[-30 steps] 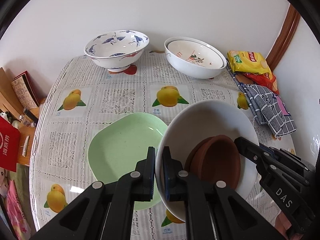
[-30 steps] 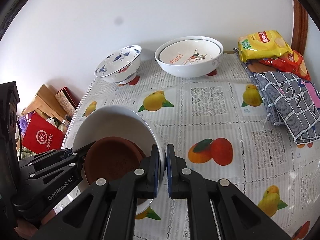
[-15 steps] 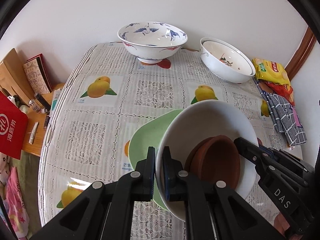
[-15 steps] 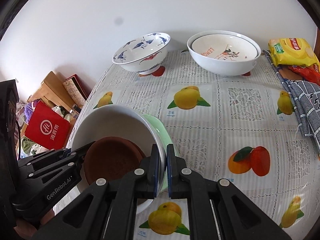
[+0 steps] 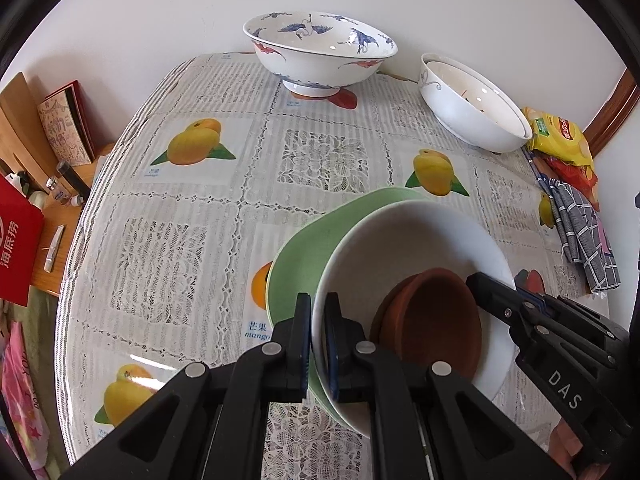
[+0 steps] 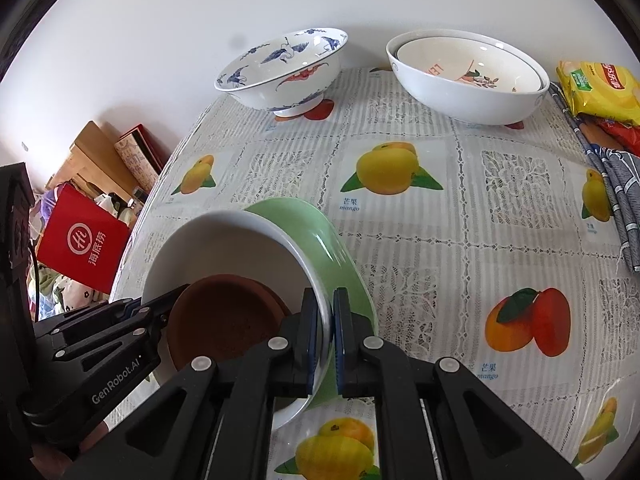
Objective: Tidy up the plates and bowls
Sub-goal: 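Lift the white bowl with both tools and lower it onto the green plate stack, then open both tools to release the white bowl on the green plate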
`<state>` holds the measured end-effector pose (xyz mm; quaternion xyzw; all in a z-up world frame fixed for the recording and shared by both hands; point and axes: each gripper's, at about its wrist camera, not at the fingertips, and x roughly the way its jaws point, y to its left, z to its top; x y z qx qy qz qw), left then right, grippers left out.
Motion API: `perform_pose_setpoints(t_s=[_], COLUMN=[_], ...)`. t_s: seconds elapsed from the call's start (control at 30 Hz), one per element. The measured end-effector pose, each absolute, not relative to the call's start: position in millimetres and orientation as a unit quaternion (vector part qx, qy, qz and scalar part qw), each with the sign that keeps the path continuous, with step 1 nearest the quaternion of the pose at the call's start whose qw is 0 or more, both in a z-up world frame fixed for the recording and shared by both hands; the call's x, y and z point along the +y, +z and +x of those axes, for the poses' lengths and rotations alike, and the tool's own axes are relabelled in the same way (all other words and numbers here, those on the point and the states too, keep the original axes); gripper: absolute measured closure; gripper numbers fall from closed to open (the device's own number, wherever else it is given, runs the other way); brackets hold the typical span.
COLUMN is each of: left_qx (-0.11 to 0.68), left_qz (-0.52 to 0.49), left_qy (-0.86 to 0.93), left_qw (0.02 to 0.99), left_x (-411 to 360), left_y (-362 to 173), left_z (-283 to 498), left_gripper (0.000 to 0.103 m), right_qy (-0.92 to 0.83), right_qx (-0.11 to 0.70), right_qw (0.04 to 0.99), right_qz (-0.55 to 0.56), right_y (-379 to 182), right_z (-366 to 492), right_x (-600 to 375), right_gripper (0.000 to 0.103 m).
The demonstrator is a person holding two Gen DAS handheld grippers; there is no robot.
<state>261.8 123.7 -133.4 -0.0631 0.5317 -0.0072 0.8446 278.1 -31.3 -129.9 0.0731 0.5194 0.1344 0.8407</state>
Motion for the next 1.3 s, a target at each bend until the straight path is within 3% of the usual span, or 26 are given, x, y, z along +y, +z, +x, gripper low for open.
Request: perform_pose_setpoints(t_s=[0.67,0.77,1.0,1.1,1.17,1.2,1.3], left_qx=[0.531,0.533,0.507,0.489,0.475,0.467,0.448], left_qz=[-0.078,-0.077,-0.072,-0.067,-0.059,-0.055,-0.045], left_qy=[-0.031,-0.028,-0.025,-0.031,-0.031,-0.033,-0.042], left_qw=[0.843,0.842,0.858,0.869,0.877,0.882,0.892], left_x=[126,127,128,122,115,110,97], left_y=[-135,-131,-106,-91,-81,-76,-61], left_z=[256,250,222,205,192,185,165], left_gripper=[0.091,0.084,0.078,0.071,0.060,0.058,0.054], right_qy=[0.146,0.144,0.135,0.126,0.113,0.104,0.072], right_qx=[0.511,0.507,0.495,0.481,0.468,0.459,0.436], right_qw=[0.845,0.848,0.858,0.867,0.876,0.882,0.897], right_qz=[0.060,0.056,0.038,0.034,0.029,0.021,-0.005], right_y=[-125,-121,-103,-88,-76,-69,-51], right_z=[270,263,236,217,202,192,167], right_x=[-34,-36,-42,-50,-58,-63,-75], right_gripper=[0.090,0.088,0.079,0.074,0.068,0.063,0.062])
